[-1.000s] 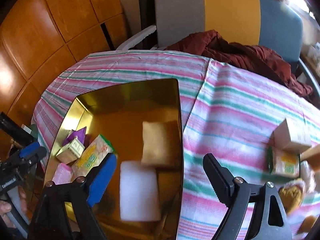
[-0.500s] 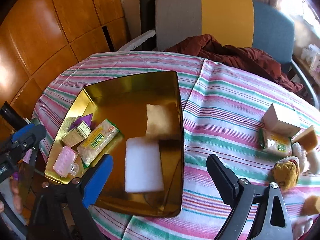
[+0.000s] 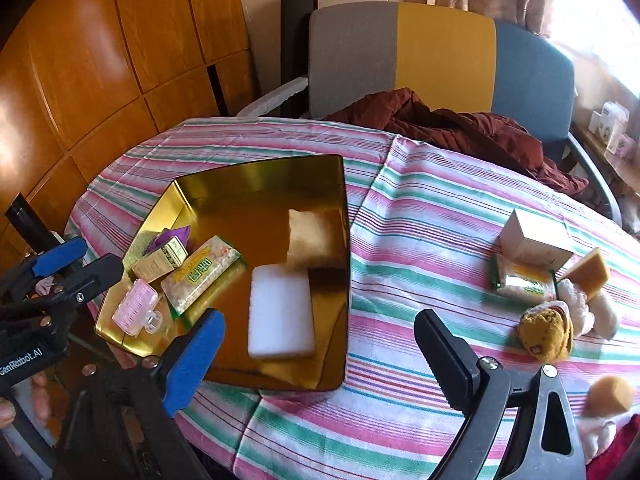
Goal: Organize objects
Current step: 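Move both grippers from the gold tray back to the pile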
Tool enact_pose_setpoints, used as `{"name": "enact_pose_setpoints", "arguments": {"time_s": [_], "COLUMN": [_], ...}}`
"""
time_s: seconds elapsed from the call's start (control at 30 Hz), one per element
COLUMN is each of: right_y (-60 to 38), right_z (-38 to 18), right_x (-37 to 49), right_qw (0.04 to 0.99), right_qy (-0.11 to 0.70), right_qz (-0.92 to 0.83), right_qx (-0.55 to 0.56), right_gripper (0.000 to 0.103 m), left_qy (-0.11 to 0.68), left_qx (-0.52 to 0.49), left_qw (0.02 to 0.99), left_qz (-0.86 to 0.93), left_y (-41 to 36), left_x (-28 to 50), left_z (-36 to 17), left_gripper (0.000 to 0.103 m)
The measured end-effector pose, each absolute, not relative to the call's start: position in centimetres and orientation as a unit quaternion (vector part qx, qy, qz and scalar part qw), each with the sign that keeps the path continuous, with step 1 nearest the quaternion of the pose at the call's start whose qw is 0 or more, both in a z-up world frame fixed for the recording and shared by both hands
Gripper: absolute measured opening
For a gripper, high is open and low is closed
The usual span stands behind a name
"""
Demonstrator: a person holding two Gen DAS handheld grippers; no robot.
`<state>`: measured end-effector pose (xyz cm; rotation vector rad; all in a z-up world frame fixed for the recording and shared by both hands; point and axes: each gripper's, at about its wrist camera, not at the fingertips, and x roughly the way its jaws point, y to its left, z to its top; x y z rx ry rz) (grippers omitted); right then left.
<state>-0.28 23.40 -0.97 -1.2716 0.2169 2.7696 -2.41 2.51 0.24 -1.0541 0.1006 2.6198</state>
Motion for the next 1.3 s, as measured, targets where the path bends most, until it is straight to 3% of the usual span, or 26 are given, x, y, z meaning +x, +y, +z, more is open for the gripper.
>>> {"name": "enact_pose_setpoints", "arguments": {"time_s": [0.6, 1.1, 1.3], "right_y": [31.5, 46.2, 49.5], "right_z": [-2.4, -2.3, -4.0], "right_x": [5.0, 17.5, 19.2], "right_qw": [0.132, 0.297, 0.299], "right_qy": [0.134, 0.234, 0.247], "right_qz": [0.884, 0.819, 0.790], "right_qx": [-0.428, -0.432, -0.475], "right_gripper": [0.097, 0.097, 0.101], "left_qy": [0.044, 0.081, 0.111], "left_qx": [-0.392, -0.421, -0.437], "left_qw": [0.221, 0.335, 0.378], "left_qz": [0.892, 0.839, 0.809], "left_y": [6.2, 13.9, 17.4], "left_x": [-1.7, -0.5, 0.3], "left_z": [-0.4, -1.4, -2.4], "left_gripper": [0.077, 0.077, 0.077]}}
